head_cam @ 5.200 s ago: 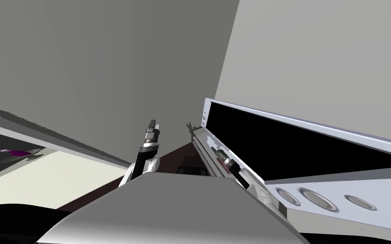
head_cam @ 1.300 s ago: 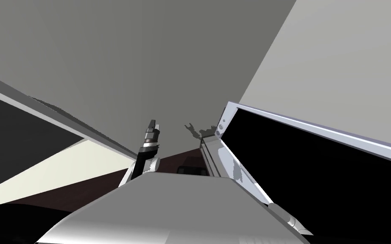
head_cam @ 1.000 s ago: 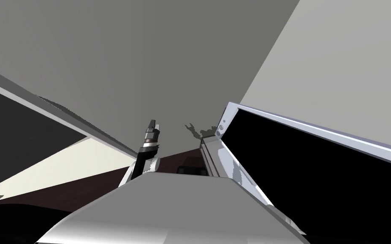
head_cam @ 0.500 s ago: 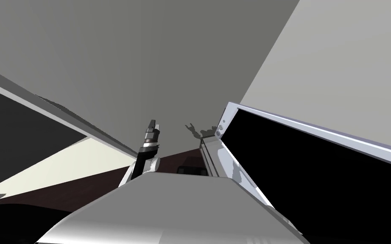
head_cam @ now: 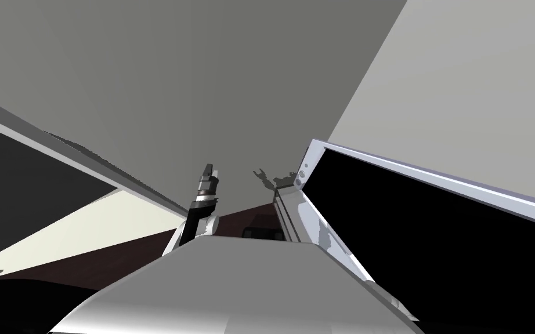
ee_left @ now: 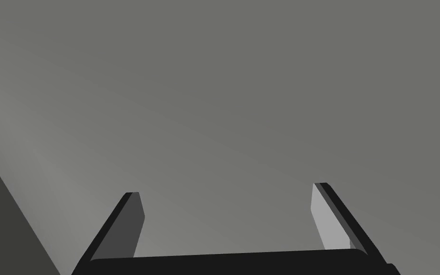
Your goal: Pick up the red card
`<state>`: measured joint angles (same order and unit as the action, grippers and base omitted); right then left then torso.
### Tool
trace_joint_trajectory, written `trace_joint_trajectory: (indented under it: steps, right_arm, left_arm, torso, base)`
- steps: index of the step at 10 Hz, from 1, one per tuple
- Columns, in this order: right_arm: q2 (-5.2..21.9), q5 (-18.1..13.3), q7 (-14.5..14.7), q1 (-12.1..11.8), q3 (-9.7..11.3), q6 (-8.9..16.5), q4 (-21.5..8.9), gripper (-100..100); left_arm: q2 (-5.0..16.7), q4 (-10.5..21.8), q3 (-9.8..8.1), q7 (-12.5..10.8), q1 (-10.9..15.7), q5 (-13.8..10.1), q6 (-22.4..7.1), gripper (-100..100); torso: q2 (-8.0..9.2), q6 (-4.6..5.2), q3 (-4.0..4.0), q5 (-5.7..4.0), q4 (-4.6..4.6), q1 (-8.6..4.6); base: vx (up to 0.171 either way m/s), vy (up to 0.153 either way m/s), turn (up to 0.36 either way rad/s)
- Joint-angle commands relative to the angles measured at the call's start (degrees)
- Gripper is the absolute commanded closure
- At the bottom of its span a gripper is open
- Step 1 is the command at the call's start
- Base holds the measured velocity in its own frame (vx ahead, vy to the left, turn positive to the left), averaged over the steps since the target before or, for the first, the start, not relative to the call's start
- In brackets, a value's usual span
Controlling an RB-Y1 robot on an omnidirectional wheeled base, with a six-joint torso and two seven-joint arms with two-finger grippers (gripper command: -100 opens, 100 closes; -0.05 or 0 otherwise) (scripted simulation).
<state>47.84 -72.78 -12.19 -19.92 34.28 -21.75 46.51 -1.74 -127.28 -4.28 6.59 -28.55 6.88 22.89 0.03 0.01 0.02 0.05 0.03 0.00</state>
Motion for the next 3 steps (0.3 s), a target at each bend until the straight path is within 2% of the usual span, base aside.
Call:
trace_joint_trajectory:
  steps: [1,2,3]
  right_arm:
    - [2.0,-0.2,-0.4,-0.1,-0.8,-1.7,1.0,100]
    - [1.8,-0.6,-1.5,-0.2,0.2,-0.5,1.7,100]
    - [2.0,-0.7,-1.8,-0.2,0.2,-0.6,1.9,0]
  left_arm:
    - [0.0,0.0,0.00,0.0,0.0,0.0,0.0,0]
    - [0.0,0.0,0.00,0.0,0.0,0.0,0.0,0]
    - [0.0,0.0,0.00,0.0,0.0,0.0,0.0,0]
  torso:
    - [0.00,0.00,0.00,0.00,0.00,0.00]
    - [0.03,0.01,0.01,0.03,0.00,0.09]
    - [0.02,0.00,0.01,-0.02,0.00,-0.01]
  base:
    - [-0.014,0.070,-0.091]
    - [-0.009,0.032,-0.021]
    - [-0.002,0.006,0.002]
